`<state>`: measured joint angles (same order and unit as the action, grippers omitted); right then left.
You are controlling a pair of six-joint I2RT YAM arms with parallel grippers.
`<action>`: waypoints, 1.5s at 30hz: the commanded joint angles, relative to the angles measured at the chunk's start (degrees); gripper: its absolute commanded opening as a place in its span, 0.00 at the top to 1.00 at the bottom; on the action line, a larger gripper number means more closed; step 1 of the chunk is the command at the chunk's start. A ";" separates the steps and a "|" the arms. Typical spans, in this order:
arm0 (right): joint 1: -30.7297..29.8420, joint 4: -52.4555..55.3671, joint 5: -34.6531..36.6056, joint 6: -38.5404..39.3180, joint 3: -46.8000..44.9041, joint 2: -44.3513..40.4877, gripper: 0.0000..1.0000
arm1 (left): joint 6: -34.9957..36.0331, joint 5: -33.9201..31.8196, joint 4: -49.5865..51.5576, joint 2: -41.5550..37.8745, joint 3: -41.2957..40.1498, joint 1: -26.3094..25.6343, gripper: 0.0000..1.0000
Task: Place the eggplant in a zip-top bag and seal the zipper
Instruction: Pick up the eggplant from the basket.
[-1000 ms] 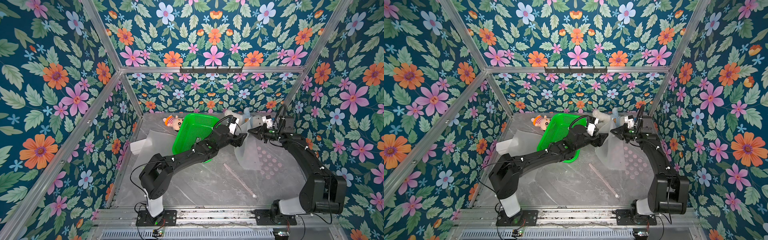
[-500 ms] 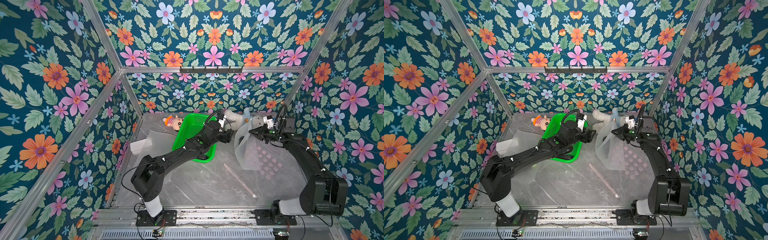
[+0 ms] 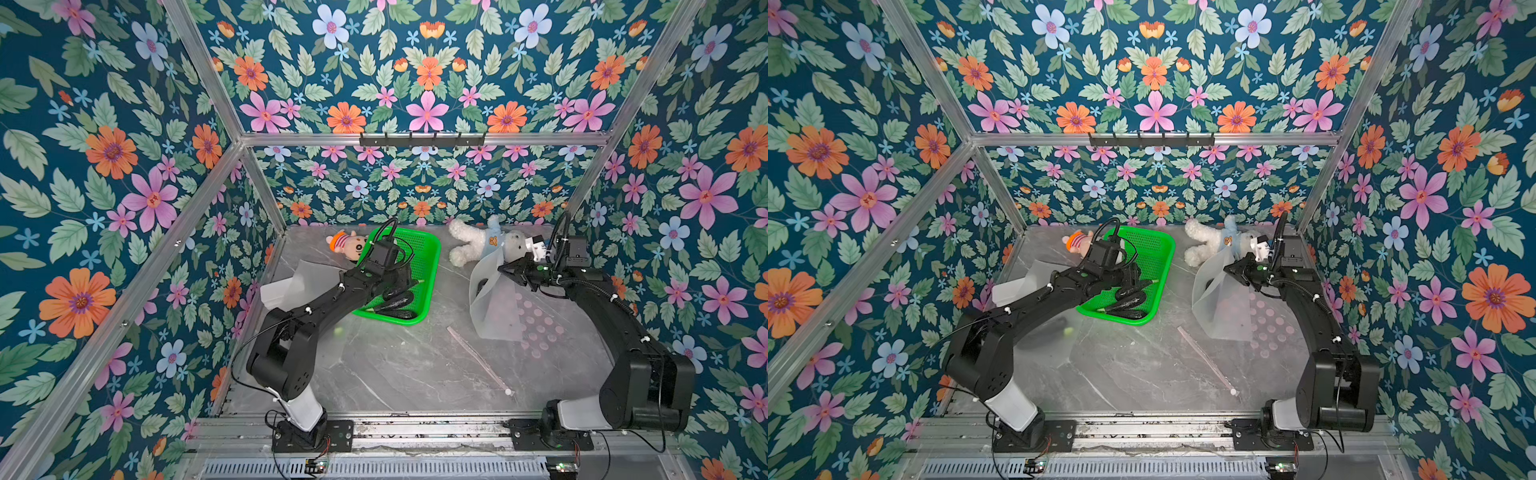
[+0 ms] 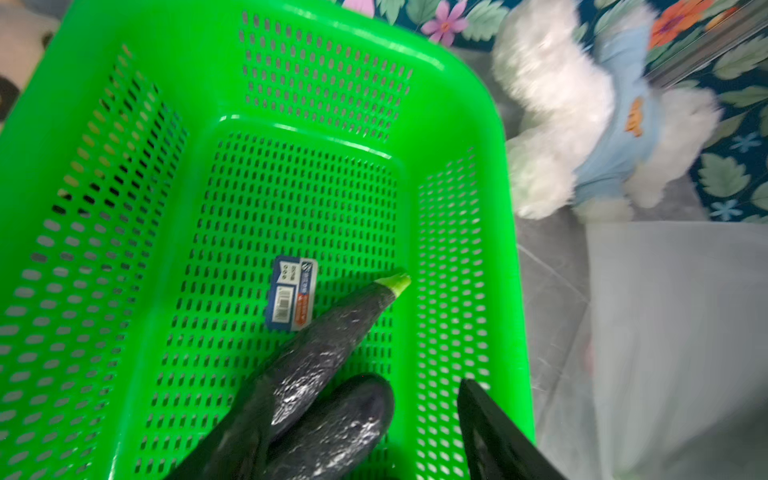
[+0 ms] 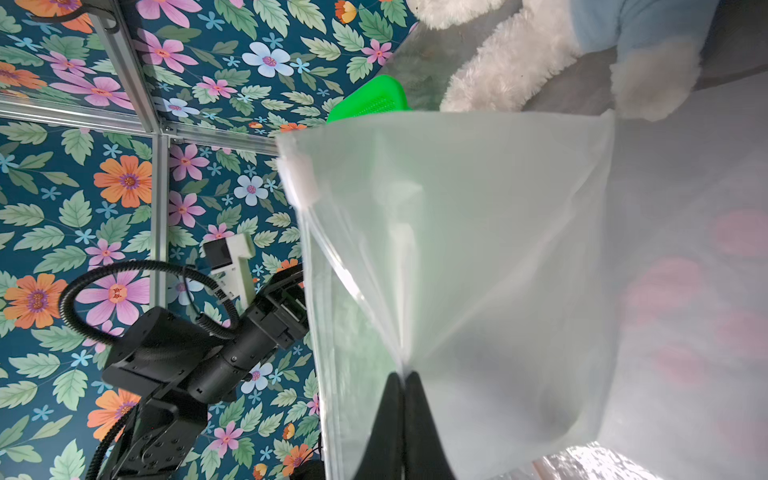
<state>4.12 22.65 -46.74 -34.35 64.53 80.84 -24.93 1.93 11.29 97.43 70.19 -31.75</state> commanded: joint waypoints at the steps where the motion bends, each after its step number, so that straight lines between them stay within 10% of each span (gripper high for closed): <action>1: -0.31 -0.11 0.42 0.25 -0.24 0.15 1.00 | 3.70 0.30 4.47 2.54 2.01 1.34 0.27; 17: -0.37 -0.86 0.88 -0.10 -0.82 1.05 1.00 | 16.71 3.56 10.33 15.00 10.83 3.24 0.27; 45: -0.44 -1.60 0.56 -0.28 -1.78 1.08 1.00 | 17.72 4.53 13.76 25.80 19.42 4.96 0.38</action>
<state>3.73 21.56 -45.93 -34.35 62.96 82.06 -7.05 6.90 23.86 122.45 88.97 -27.40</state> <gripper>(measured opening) 0.051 0.635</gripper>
